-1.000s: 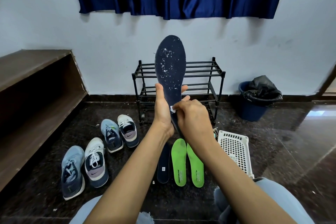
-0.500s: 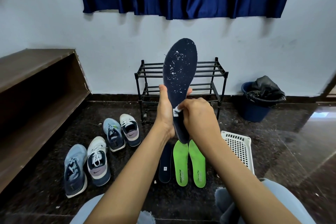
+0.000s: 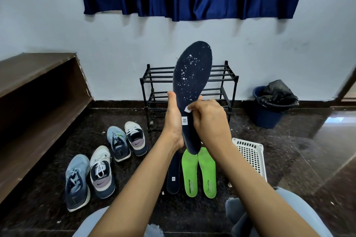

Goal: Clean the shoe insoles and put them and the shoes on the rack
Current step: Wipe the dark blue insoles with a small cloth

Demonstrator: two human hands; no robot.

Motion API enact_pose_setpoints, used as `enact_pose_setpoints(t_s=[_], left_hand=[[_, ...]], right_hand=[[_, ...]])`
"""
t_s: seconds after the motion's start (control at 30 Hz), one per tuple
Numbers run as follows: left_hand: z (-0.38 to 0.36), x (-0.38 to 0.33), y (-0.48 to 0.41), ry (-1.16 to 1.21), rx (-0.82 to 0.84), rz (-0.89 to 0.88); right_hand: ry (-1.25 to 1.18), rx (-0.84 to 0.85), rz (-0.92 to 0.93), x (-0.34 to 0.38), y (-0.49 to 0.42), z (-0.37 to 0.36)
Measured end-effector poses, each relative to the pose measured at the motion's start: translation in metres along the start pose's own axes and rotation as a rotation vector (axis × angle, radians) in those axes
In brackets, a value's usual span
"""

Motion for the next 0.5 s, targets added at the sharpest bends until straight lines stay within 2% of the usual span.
enact_pose_setpoints(t_s=[0.1, 0.2, 0.43, 0.5], left_hand=[[0.003, 0.002, -0.002, -0.043, 0.004, 0.041], [0.005, 0.004, -0.002, -0.058, -0.005, 0.061], [-0.005, 0.01, -0.001, 0.034, 0.017, 0.006], [-0.003, 0.008, -0.002, 0.043, 0.019, 0.014]], right_hand=[[0.046, 0.163, -0.016, -0.001, 0.002, -0.007], [0.064, 0.222, -0.021, -0.003, 0.005, -0.011], [0.014, 0.008, -0.047, -0.007, -0.002, -0.001], [0.01, -0.009, -0.031, -0.004, -0.001, 0.0]])
Point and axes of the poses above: each hand's wrist, its own y-axis away from the middle knuckle, its own z-axis out of the back of the hand, x = y × z, the point moved 7 cm from there along -y, towards the middle knuckle, and after that the axes turned 8 degrees about x, right-handed, at the moved point
